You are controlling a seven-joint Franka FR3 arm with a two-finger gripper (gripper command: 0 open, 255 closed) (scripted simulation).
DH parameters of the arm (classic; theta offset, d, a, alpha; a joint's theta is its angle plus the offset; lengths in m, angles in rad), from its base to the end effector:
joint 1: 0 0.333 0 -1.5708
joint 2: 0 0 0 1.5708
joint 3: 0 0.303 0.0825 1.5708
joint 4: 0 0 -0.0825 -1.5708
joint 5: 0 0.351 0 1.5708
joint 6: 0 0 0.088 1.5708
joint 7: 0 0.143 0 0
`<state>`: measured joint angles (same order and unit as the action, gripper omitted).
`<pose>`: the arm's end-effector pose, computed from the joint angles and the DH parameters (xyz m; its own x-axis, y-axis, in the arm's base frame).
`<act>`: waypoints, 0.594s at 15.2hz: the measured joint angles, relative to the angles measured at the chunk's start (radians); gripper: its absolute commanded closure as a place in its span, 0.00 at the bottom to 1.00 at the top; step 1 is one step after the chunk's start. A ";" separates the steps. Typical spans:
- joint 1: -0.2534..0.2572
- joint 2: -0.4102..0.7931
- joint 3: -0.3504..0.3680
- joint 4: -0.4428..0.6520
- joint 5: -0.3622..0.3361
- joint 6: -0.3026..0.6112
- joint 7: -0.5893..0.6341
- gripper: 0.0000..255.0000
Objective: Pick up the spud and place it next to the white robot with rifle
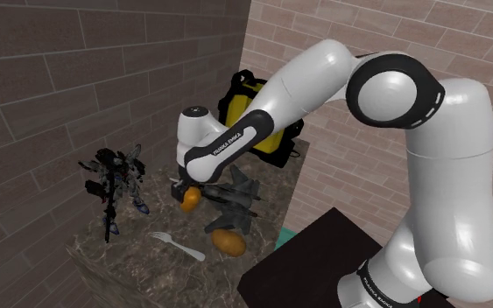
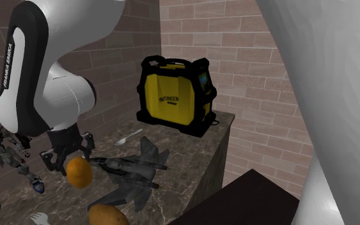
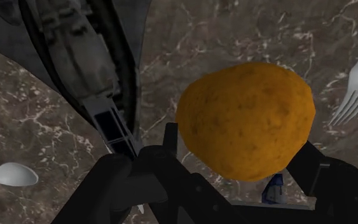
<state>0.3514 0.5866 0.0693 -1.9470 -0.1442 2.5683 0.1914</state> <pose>0.5460 0.2434 0.1596 0.9427 0.3309 0.0432 0.3295 -0.9435 0.0367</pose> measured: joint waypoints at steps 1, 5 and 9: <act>0.000 0.014 -0.002 0.006 -0.001 0.008 0.000 1.00; 0.007 0.054 -0.007 0.023 -0.008 0.045 0.009 1.00; 0.010 0.096 -0.014 0.031 -0.014 0.082 0.014 1.00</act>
<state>0.3619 0.6824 0.0554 -1.9156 -0.1584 2.6505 0.2052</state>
